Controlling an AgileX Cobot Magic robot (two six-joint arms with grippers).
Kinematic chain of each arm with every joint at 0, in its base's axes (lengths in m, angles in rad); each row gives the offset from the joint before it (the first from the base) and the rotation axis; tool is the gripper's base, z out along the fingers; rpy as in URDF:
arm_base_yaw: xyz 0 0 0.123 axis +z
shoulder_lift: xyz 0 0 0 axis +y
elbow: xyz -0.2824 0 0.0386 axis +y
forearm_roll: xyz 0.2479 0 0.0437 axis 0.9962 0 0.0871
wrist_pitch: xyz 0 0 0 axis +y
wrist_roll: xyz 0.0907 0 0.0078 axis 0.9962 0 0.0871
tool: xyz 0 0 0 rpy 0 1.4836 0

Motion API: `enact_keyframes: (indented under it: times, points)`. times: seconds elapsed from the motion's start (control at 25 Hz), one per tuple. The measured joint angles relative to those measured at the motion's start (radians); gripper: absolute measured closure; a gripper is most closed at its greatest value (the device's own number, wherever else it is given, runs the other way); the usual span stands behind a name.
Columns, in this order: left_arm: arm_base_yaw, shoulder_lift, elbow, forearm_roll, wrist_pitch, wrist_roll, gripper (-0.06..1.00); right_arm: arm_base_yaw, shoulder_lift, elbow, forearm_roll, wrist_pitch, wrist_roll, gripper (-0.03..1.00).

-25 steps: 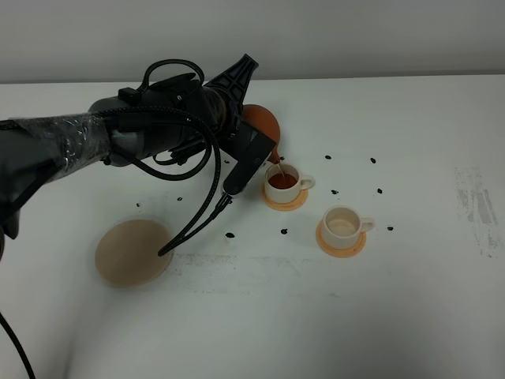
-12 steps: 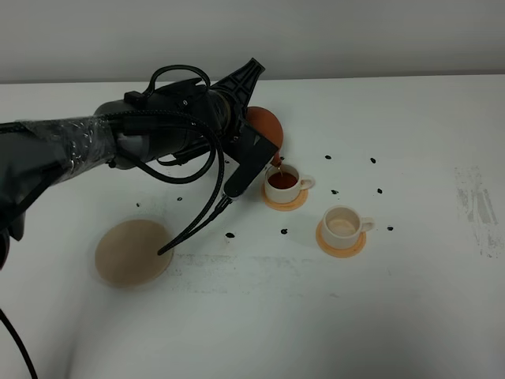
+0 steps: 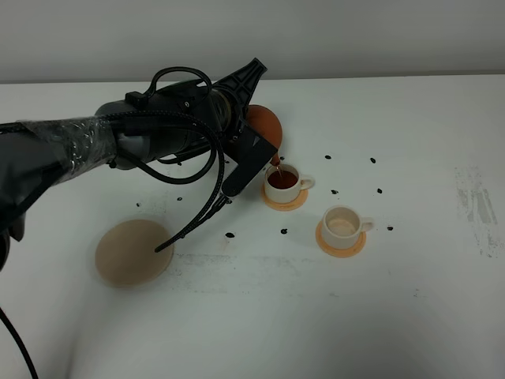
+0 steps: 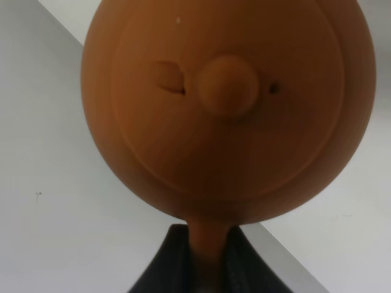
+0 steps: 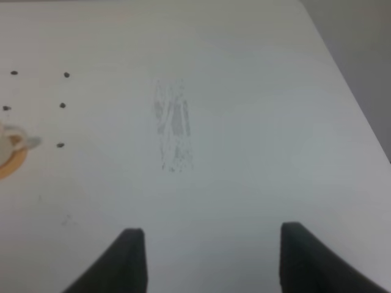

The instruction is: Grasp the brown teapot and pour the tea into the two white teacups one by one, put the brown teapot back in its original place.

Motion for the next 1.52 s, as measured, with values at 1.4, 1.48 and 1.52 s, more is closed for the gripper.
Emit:
enact_keyframes:
  times: [1.4,1.48,1.52]
  points:
    - [0.052,-0.05,-0.005,-0.354,0.118,0.001,0.86,0.0,0.0,0.0,0.0,0.0,0.0,0.5]
    - [0.062,-0.075,-0.005,-0.424,0.146,0.0,0.86,0.0,0.0,0.0,0.0,0.0,0.0,0.5]
    - [0.071,-0.088,-0.005,-0.465,0.163,-0.002,0.86,0.0,0.0,0.0,0.0,0.0,0.0,0.5]
